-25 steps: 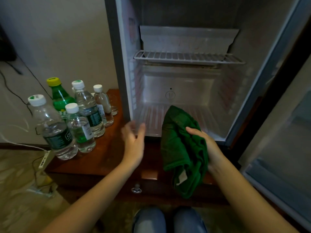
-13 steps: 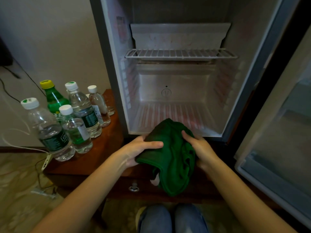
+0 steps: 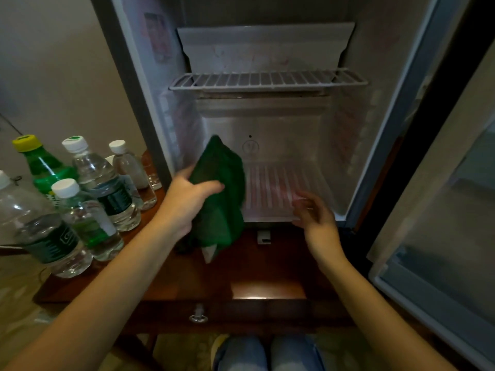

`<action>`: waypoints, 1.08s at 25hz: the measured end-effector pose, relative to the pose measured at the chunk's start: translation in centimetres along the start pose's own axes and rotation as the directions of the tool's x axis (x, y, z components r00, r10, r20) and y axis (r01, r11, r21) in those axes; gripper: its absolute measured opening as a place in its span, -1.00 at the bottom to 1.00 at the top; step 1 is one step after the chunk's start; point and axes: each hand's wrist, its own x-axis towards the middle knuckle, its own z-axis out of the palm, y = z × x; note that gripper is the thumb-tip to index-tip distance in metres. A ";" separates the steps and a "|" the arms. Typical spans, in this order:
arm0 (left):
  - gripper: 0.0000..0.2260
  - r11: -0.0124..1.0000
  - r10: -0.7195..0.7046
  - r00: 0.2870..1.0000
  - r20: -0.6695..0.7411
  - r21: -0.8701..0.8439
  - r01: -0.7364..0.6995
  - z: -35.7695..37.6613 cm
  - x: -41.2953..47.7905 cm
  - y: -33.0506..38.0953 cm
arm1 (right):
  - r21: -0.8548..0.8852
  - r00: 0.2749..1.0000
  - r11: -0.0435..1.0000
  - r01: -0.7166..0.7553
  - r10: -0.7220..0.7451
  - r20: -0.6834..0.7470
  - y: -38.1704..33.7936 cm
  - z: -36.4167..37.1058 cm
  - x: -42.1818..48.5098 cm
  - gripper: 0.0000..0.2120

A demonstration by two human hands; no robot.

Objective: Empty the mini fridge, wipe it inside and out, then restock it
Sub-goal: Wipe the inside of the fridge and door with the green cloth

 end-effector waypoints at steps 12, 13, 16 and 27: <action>-0.10 0.097 -0.221 0.715 0.663 0.744 -0.661 4.9 4.6 -8.6 | -0.084 0.999 0.996 0.038 -0.040 -0.020 4.4 -1.1 0.1 -0.73; -0.07 0.081 -0.250 0.728 0.639 0.763 -0.642 5.6 4.9 -8.4 | -0.096 0.999 0.995 0.037 -0.039 -0.020 4.6 -1.1 0.1 -0.72; -0.10 0.016 -0.191 0.745 0.639 0.761 -0.649 6.9 5.0 -8.7 | -0.133 0.998 0.991 0.028 -0.036 -0.057 5.4 -1.5 0.0 -0.70; -0.37 0.227 -0.091 0.657 0.748 0.658 -0.718 9.8 8.5 -8.9 | -0.256 0.990 0.964 0.067 -0.096 -0.102 6.0 -1.4 0.4 -0.72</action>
